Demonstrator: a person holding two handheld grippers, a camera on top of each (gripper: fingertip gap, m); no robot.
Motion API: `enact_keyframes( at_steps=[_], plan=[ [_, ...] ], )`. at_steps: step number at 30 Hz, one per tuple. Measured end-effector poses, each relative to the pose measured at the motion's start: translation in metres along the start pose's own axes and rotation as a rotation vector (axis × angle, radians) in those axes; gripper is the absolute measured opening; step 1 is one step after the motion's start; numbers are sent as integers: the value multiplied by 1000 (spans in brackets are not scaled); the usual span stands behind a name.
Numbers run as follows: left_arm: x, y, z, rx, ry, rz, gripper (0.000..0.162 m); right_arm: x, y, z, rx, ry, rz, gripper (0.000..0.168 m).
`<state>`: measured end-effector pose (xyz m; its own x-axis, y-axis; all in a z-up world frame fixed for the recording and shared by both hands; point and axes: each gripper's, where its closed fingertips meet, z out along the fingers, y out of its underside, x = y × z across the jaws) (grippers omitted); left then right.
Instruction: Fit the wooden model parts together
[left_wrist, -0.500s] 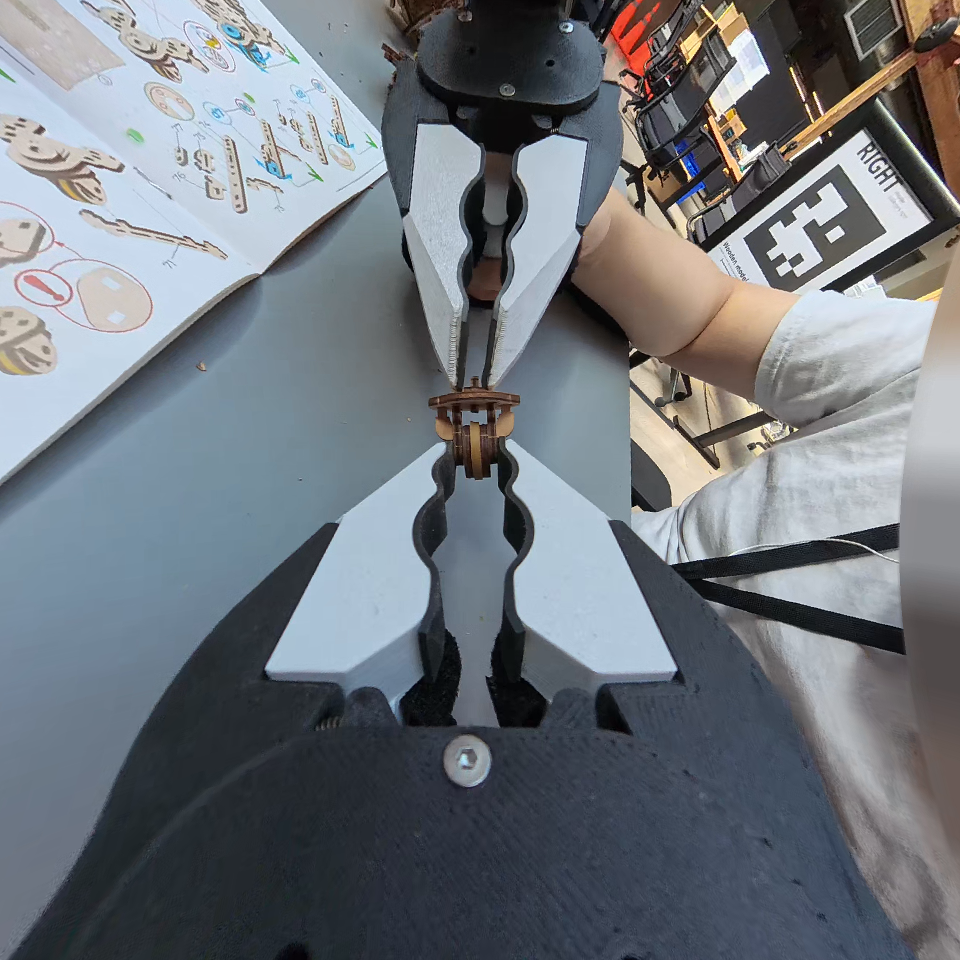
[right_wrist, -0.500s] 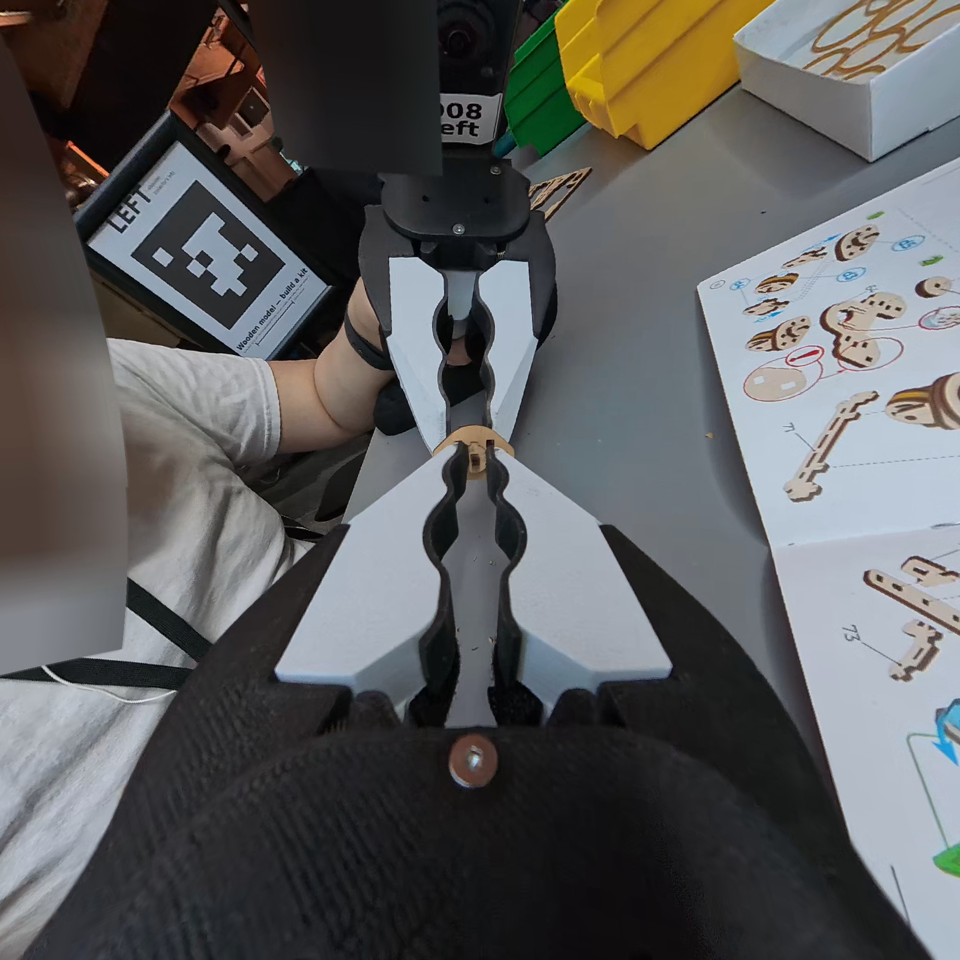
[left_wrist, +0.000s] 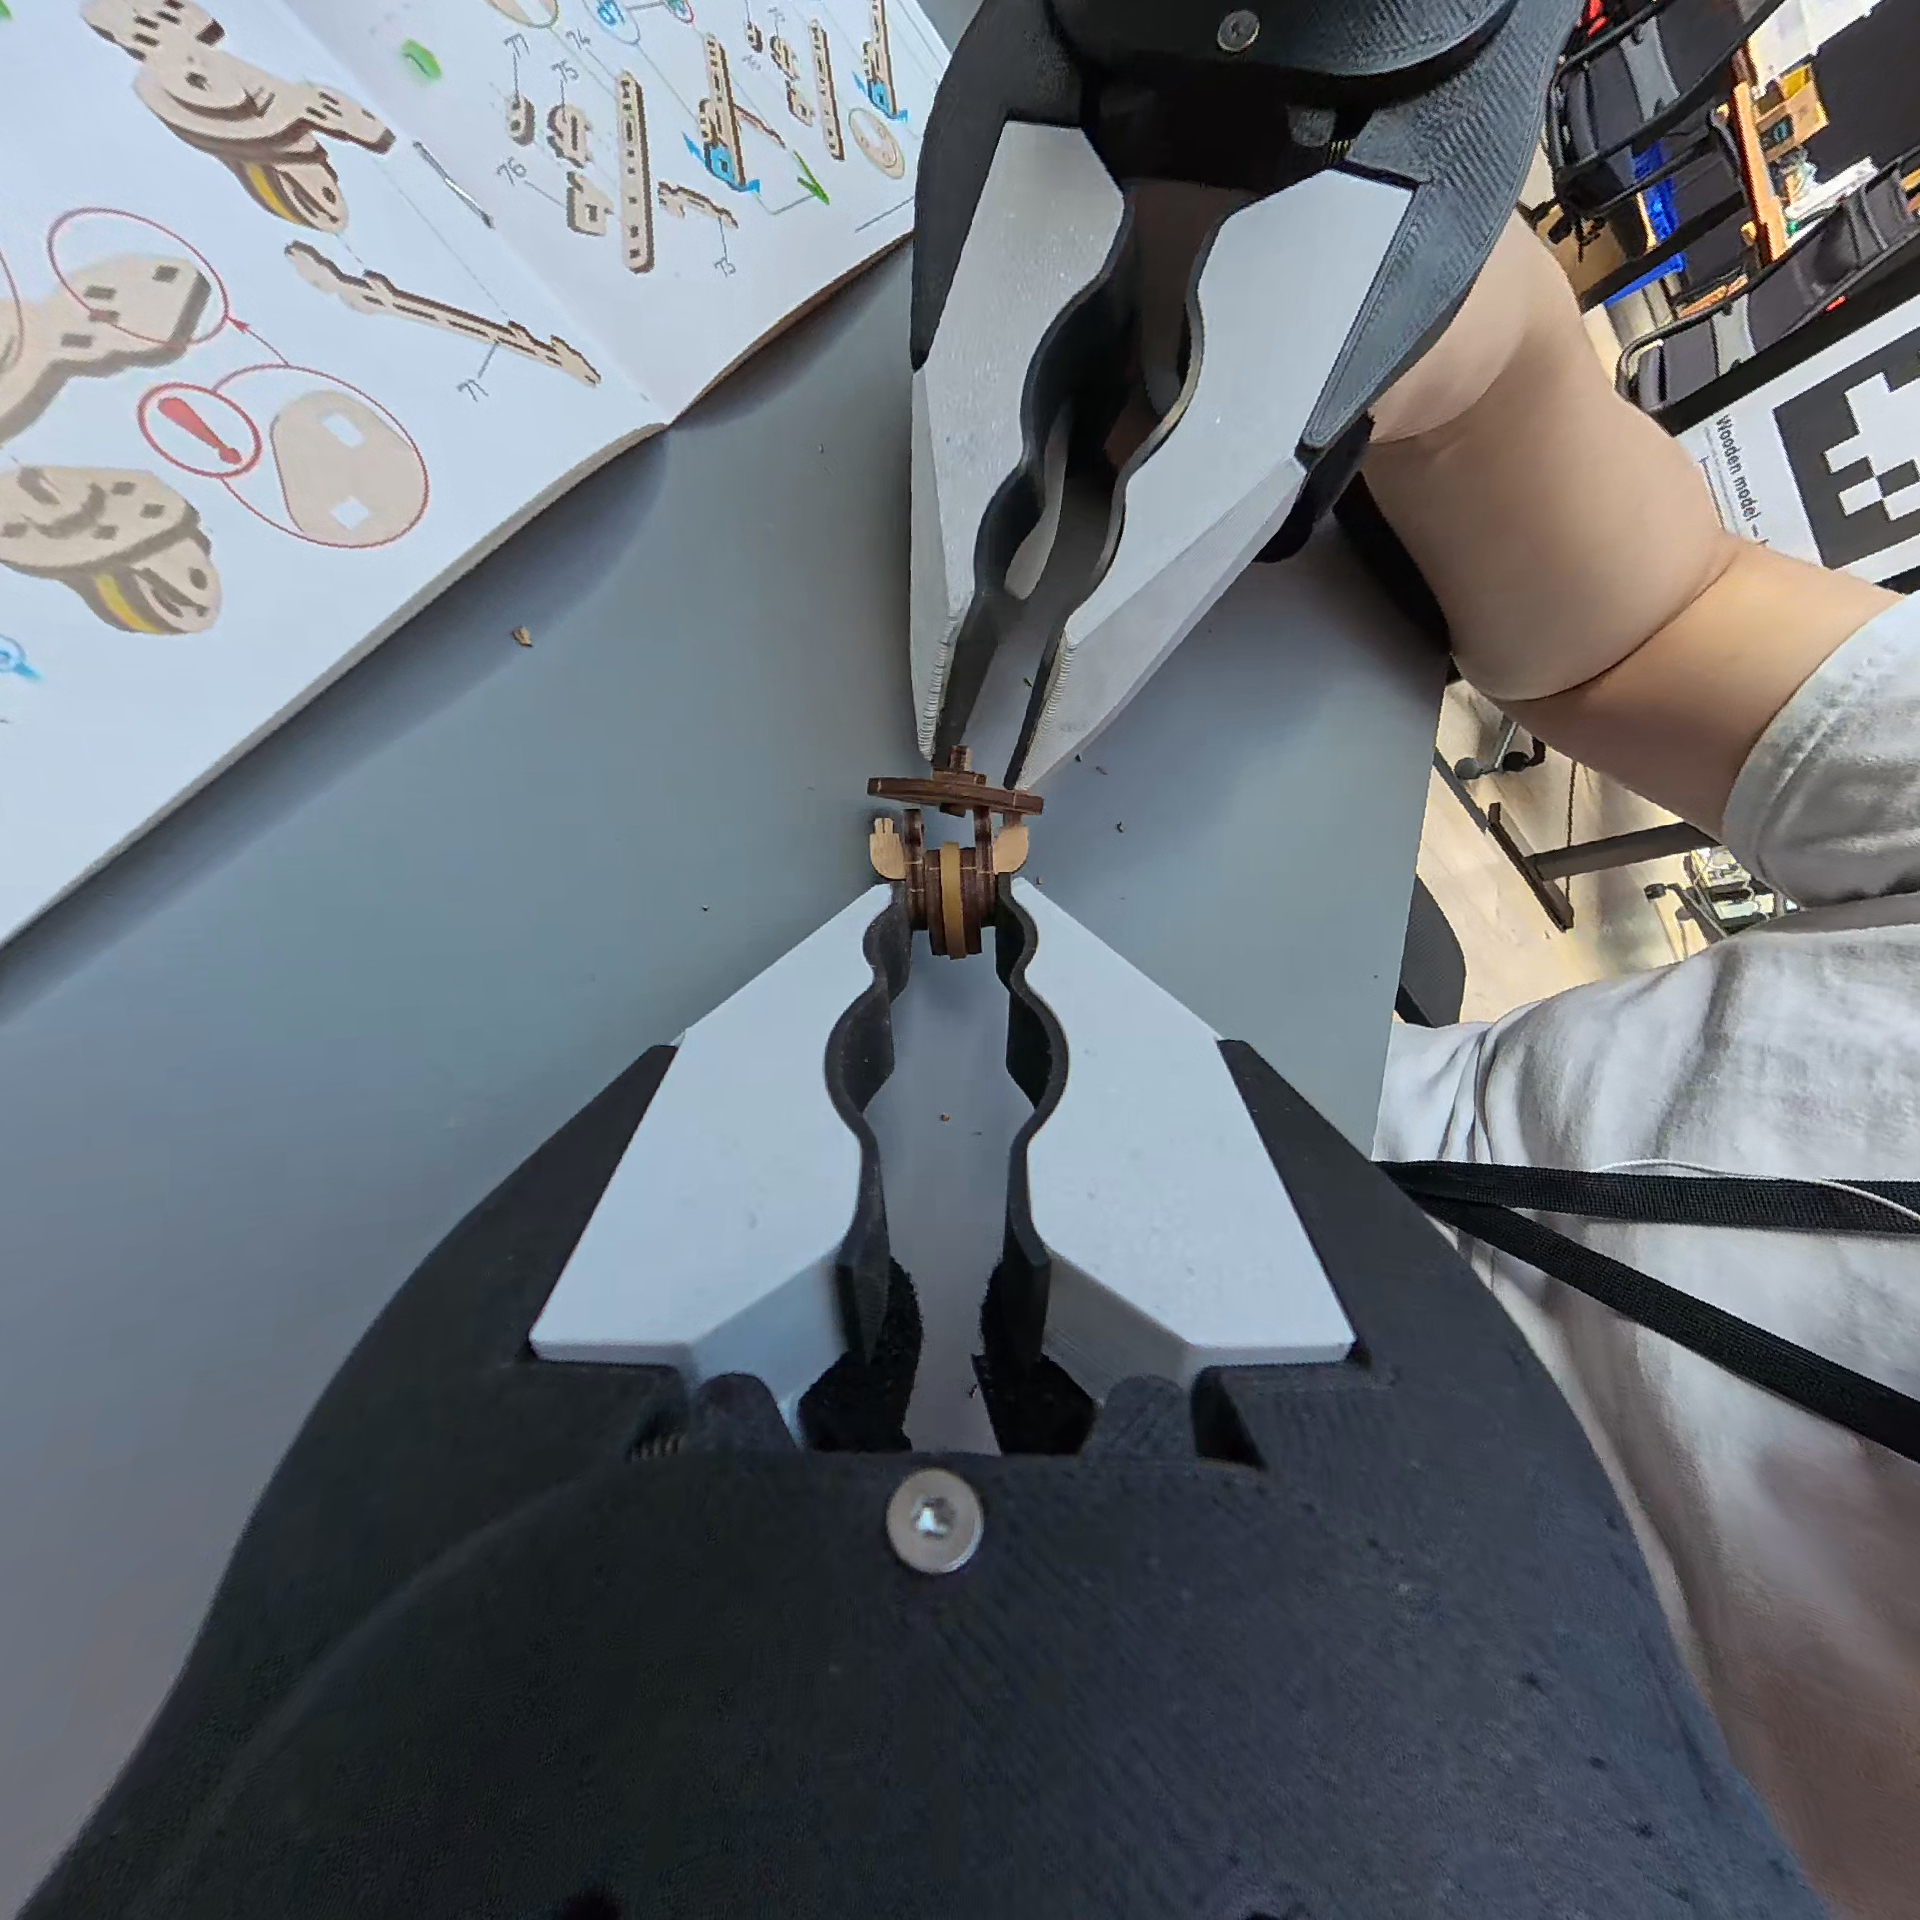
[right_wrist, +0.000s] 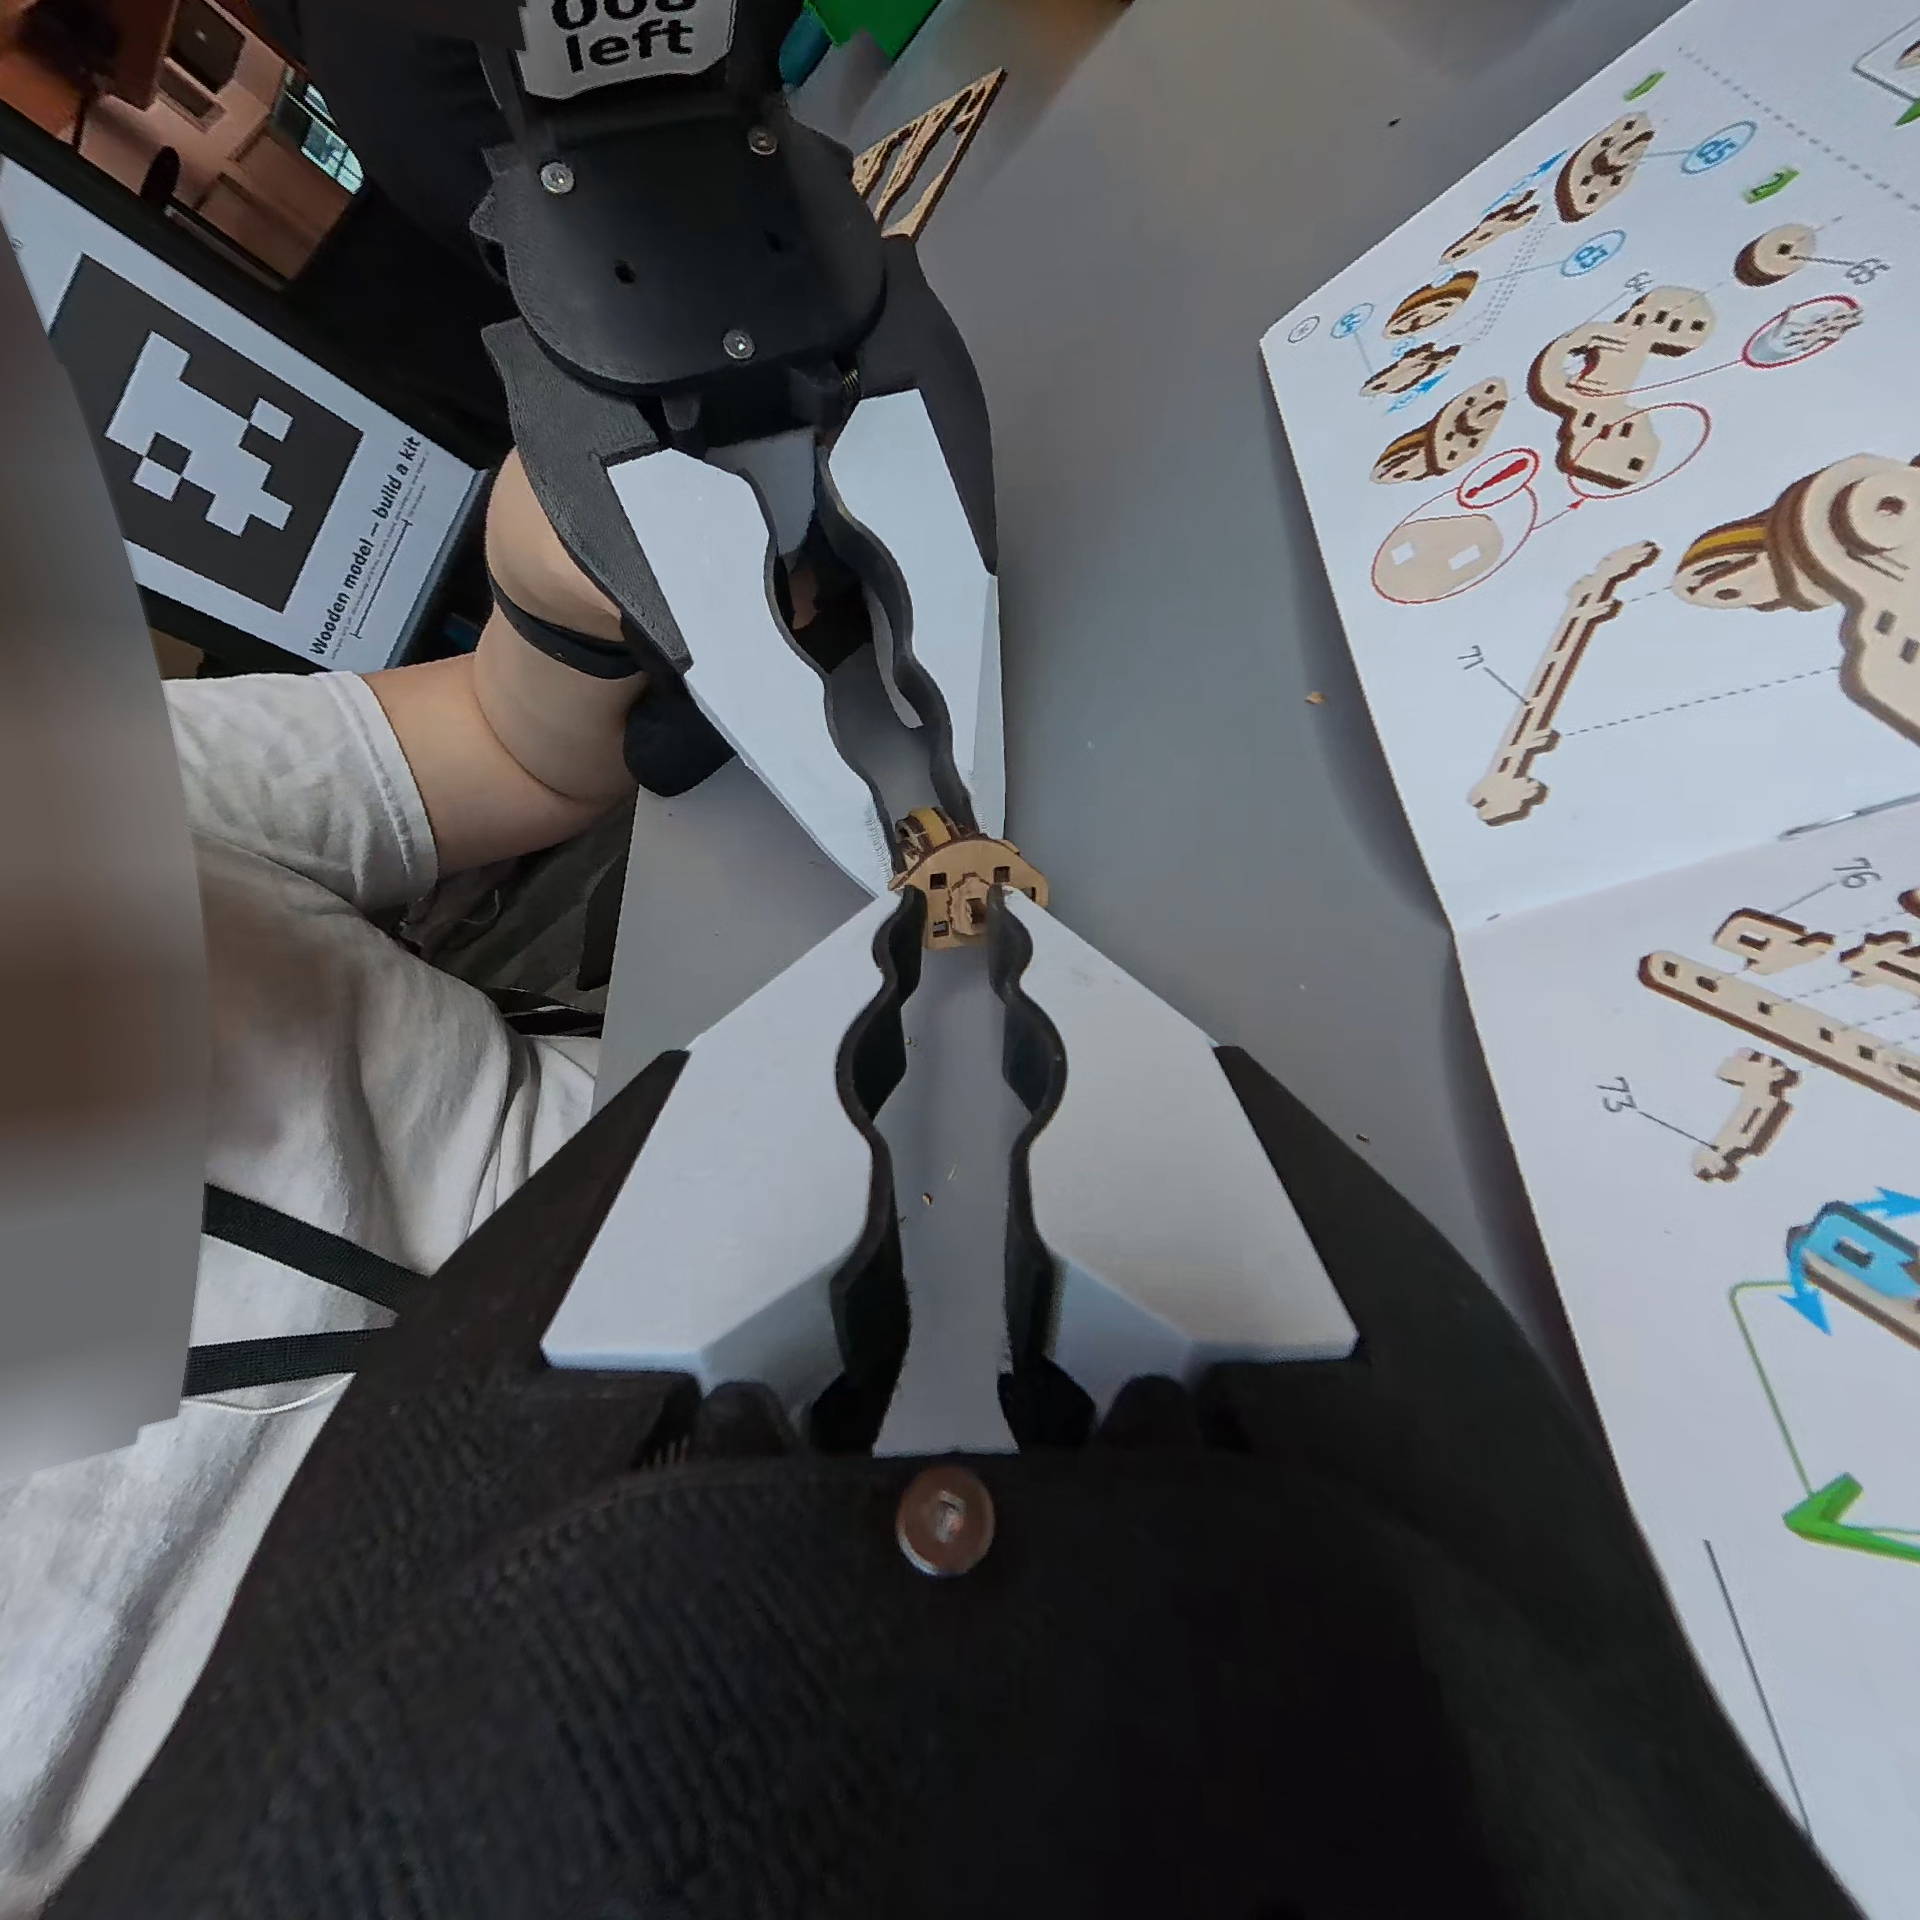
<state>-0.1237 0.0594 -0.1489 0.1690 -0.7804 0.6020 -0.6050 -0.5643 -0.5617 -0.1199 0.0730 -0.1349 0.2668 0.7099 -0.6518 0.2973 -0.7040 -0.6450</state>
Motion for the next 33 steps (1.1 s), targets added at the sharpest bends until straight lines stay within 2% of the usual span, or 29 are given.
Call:
enact_keyframes(
  at_steps=[3, 7, 15, 27, 33],
  plan=[
    [-2, 0, 1, -4, -6, -6, 14, 3, 0, 0, -6, 46, -26, 13],
    [-2, -1, 3, -5, -3, -11, 14, 10, 2, -3, -13, 98, -20, 25],
    [-2, -8, 9, 1, -21, 13, 14, 16, 4, -12, -12, 104, 16, 26],
    [0, -17, 19, 31, -16, 28, 14, 24, 9, -24, -34, 172, -5, 24],
    [-2, -19, 20, 42, -52, 57, 14, 17, 7, -23, -25, 145, -16, 8]
  ],
)
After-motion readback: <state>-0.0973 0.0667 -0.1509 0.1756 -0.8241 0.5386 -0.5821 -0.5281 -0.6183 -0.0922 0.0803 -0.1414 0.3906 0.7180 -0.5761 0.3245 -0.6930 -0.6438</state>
